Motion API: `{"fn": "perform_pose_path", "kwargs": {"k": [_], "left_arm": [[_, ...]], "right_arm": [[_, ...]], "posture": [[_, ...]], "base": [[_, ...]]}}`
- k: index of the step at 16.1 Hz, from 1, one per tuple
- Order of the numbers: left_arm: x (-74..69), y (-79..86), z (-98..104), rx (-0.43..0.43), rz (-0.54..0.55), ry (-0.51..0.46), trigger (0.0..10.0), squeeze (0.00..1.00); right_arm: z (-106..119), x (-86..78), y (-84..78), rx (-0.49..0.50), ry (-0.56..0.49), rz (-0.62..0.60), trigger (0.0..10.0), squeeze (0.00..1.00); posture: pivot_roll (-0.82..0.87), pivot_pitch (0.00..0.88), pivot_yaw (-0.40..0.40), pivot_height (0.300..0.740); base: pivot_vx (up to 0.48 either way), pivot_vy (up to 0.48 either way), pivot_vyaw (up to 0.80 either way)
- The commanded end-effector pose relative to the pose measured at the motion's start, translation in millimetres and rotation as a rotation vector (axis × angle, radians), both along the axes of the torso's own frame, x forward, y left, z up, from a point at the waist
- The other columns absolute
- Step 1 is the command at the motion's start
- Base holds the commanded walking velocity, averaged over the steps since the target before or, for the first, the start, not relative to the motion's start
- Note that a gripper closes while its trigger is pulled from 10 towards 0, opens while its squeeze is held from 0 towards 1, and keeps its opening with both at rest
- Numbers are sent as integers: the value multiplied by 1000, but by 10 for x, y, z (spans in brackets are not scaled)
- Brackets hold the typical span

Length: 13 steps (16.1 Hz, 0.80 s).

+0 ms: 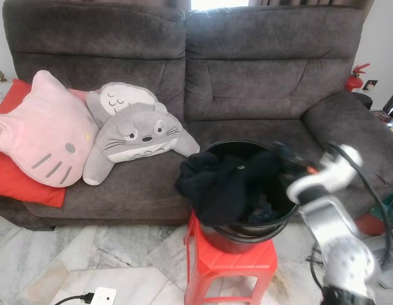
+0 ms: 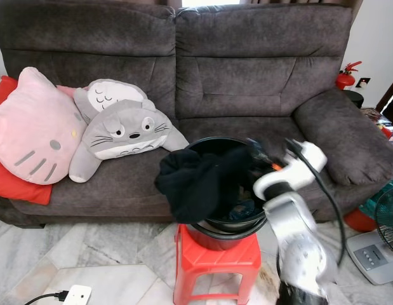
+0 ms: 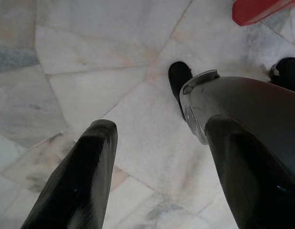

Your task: Hang hanger

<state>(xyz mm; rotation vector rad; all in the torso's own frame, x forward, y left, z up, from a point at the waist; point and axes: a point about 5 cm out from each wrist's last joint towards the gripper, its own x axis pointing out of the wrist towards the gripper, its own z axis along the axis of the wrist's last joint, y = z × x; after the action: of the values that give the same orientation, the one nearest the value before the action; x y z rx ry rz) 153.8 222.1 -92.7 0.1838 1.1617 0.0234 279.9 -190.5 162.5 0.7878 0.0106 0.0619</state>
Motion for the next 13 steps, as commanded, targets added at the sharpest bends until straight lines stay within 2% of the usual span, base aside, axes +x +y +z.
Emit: {"fn": "perform_pose_path", "kwargs": {"k": [1,4,8,9,10,12,13], "left_arm": [[-31,-45,-22,1,-15,16,10000,0],[-16,-156,-37,-10,-21,14,10000,0],[36,-212,-27,-15,-24,6,10000,0],[47,-222,-24,-16,-24,5,10000,0],[46,-215,-24,-15,-22,5,10000,0],[36,-202,-26,-13,-20,6,10000,0],[30,-197,-27,-12,-20,7,10000,0]], "right_arm": [[95,-109,-207,-53,-27,-163,0,0],[40,-263,-449,-40,4,-363,0,0],[-96,-373,-587,-32,68,-496,0,0],[-178,-379,-602,-22,112,-503,0,0],[-354,-391,-614,-1,188,-501,0,0],[-468,-402,-604,2,236,-491,0,0],[-652,-418,-570,4,335,-453,0,0]], "posture": [[-201,0,-29,740],[-215,0,-32,740],[-215,0,-32,740],[-217,0,-33,740],[-214,0,-35,740],[-212,0,-35,740],[-212,0,-35,740]], "base": [[0,0,0],[0,0,0],[0,0,0],[0,0,0],[0,0,0],[0,0,0],[0,0,0]]}}
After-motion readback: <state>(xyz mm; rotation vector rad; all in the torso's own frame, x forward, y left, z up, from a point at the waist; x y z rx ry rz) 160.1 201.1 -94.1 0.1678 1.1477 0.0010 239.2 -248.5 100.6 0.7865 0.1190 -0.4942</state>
